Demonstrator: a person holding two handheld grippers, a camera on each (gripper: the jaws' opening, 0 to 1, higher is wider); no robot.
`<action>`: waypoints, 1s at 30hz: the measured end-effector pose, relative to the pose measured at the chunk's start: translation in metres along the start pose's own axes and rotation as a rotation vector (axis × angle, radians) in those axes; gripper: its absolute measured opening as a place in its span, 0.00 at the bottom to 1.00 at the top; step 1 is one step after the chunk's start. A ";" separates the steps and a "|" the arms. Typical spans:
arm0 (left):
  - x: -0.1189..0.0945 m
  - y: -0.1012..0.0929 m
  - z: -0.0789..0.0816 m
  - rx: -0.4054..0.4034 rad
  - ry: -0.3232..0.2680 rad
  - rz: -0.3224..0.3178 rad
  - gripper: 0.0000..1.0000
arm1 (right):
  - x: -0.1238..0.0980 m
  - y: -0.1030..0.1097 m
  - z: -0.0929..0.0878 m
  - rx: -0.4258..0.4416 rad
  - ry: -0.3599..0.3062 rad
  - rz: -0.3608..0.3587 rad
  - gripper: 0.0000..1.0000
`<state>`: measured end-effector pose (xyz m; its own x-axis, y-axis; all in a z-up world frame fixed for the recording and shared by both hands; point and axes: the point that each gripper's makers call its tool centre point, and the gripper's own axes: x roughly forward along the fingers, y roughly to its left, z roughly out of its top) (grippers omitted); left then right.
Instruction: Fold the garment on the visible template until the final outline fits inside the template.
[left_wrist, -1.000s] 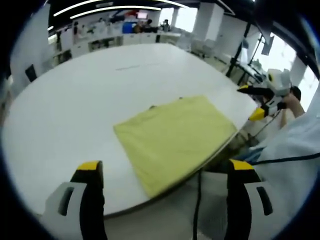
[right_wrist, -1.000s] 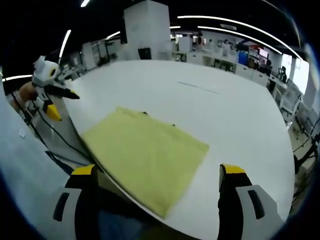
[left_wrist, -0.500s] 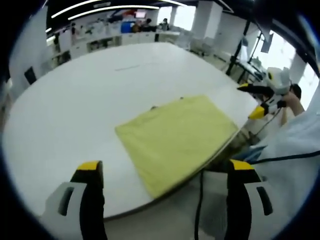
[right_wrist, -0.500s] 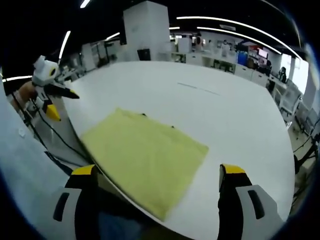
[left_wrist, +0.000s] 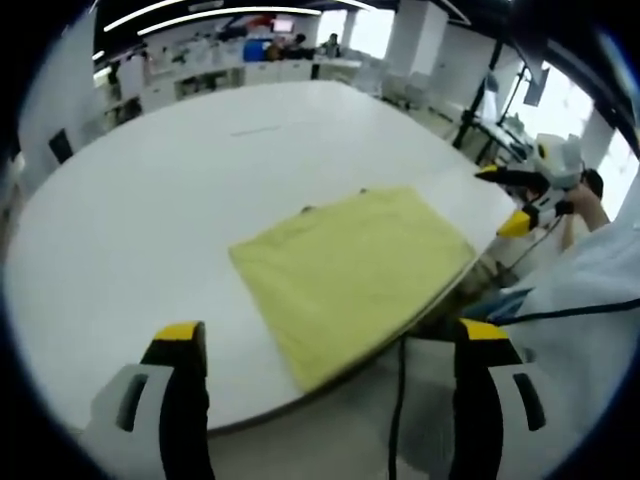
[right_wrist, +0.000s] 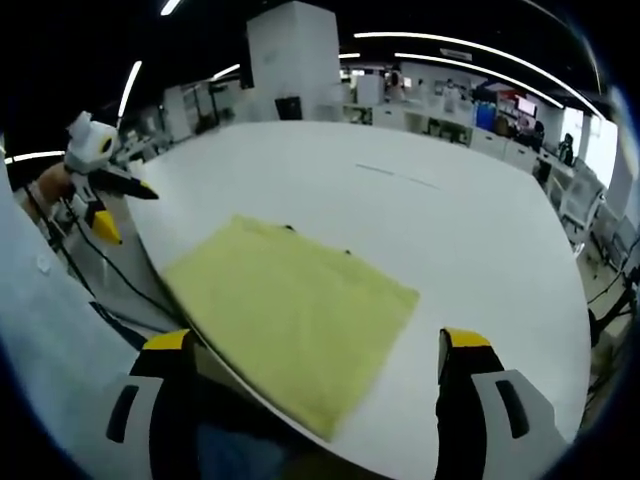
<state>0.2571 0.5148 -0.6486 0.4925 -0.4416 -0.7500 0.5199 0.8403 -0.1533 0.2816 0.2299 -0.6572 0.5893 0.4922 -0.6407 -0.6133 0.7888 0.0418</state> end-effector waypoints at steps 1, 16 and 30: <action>0.000 0.000 0.000 -0.001 0.000 -0.002 1.00 | 0.000 0.000 0.000 0.000 0.000 0.000 1.00; 0.001 0.000 0.005 0.020 -0.004 -0.003 1.00 | -0.001 -0.002 -0.001 0.013 -0.003 -0.013 1.00; 0.002 -0.001 0.001 0.029 0.021 -0.010 1.00 | 0.002 -0.002 -0.002 0.014 0.007 -0.011 1.00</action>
<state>0.2585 0.5127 -0.6495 0.4726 -0.4432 -0.7618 0.5453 0.8261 -0.1423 0.2825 0.2286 -0.6604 0.5923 0.4805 -0.6468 -0.5994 0.7992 0.0448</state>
